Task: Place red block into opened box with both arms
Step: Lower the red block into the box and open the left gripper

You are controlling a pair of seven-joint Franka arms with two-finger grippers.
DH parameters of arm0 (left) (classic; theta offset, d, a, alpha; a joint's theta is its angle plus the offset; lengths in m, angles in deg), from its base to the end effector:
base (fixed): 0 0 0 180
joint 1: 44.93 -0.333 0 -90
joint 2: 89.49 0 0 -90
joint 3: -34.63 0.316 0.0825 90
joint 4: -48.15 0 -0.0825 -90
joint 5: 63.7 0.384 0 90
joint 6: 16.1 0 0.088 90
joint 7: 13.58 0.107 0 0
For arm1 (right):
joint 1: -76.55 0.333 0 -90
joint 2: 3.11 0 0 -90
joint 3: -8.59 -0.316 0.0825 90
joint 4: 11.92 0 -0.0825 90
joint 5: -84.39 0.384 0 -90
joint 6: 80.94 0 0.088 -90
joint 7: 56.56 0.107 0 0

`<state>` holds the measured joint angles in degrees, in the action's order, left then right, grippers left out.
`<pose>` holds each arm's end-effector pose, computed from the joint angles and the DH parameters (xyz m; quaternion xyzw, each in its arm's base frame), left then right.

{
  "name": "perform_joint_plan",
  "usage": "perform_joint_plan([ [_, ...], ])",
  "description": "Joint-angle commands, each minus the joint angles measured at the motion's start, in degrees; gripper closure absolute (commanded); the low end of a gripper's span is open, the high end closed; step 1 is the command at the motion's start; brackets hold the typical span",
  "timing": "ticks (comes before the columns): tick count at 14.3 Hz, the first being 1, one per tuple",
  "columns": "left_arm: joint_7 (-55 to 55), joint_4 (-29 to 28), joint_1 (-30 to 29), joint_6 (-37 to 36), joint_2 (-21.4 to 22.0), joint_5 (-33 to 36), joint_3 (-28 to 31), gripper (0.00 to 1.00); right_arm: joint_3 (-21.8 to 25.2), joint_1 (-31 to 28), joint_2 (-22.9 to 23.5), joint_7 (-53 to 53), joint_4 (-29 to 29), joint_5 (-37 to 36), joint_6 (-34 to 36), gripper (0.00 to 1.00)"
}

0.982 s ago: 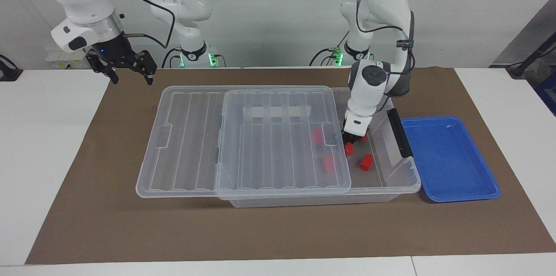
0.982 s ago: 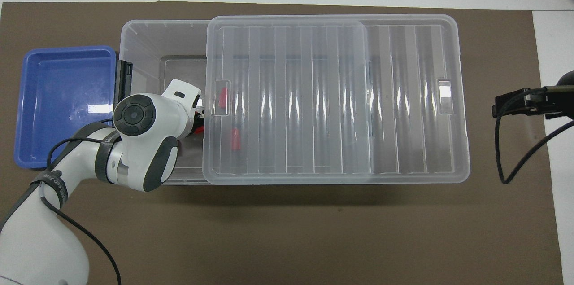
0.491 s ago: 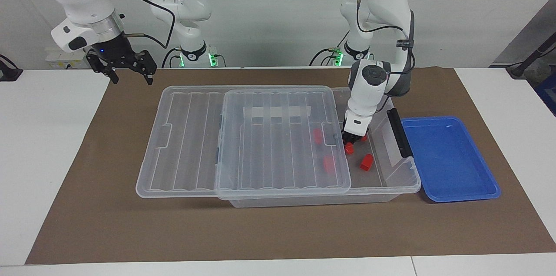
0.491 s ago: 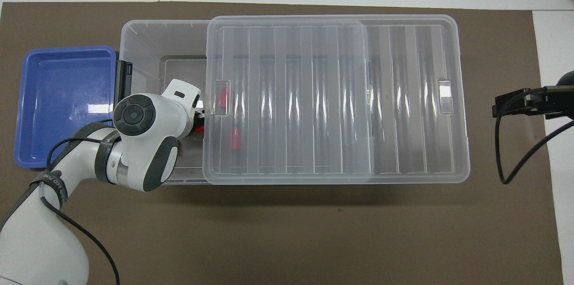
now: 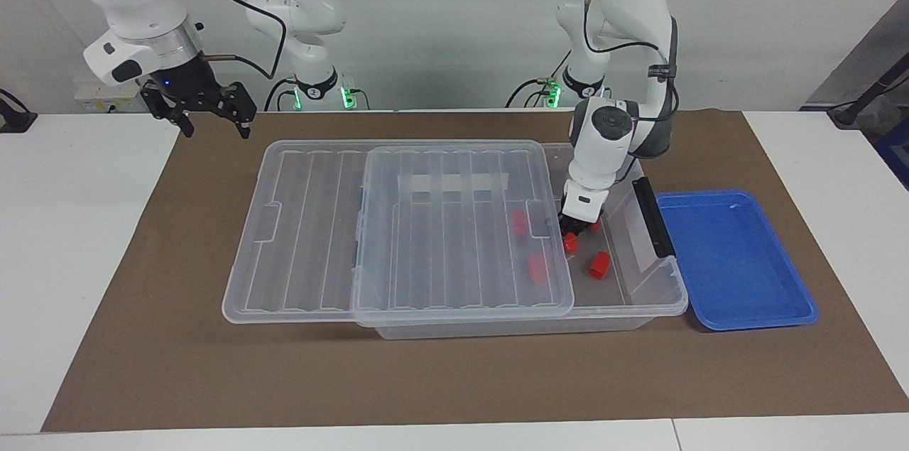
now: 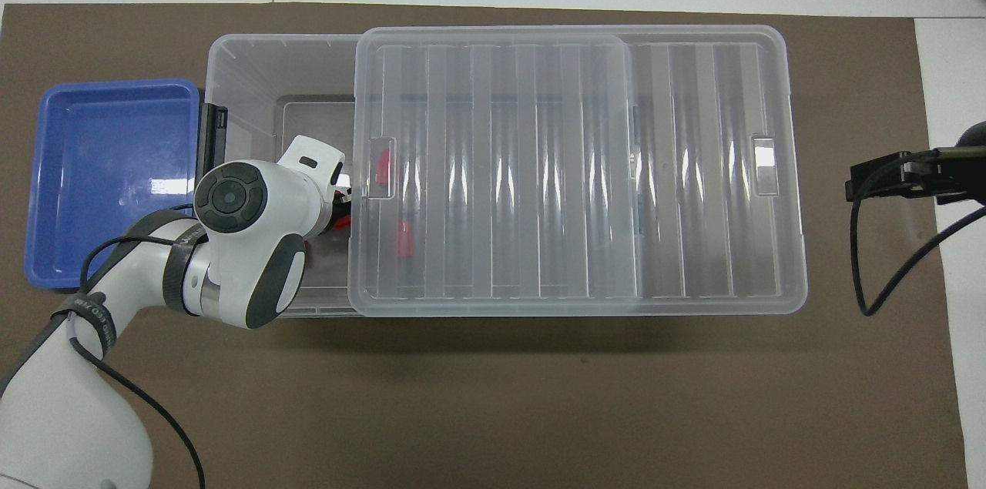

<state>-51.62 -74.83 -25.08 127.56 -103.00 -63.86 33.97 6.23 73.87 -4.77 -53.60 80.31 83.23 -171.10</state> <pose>0.5423 -0.2027 0.3041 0.9862 0.1534 0.0535 0.0325 0.5453 -0.0049 0.6223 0.9995 -0.0286 -0.0033 0.0108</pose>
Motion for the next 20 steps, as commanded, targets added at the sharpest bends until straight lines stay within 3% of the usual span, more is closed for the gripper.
perform_joint_plan([
  [1,-0.6,-0.7,0.9,0.8,0.1,1.1,0.9,0.16,-0.3,-0.6,-0.4,0.7,0.2,1.2,0.4,0.00],
  [5,-0.5,-0.4,0.7,-0.2,0.1,1.1,1.0,0.11,-0.3,-0.6,-0.4,0.7,0.2,1.2,0.4,0.00],
  [11,-0.4,5.4,0.5,-10.0,1.4,1.1,1.2,0.10,-0.3,-0.5,-0.4,0.6,0.2,1.2,0.4,0.00],
  [16,-0.1,16.3,0.1,-26.0,2.7,1.5,1.6,0.10,-0.3,-0.7,-0.4,0.6,0.2,1.2,0.4,0.00],
  [18,1.2,22.3,-1.0,-34.4,4.0,5.9,1.6,0.00,-0.2,-0.8,-0.4,0.6,0.2,1.2,0.3,0.00],
  [20,8.2,27.5,-3.7,-41.8,5.6,6.6,1.7,0.00,-0.2,-1.1,-0.6,0.5,0.2,1.1,0.9,0.02],
])
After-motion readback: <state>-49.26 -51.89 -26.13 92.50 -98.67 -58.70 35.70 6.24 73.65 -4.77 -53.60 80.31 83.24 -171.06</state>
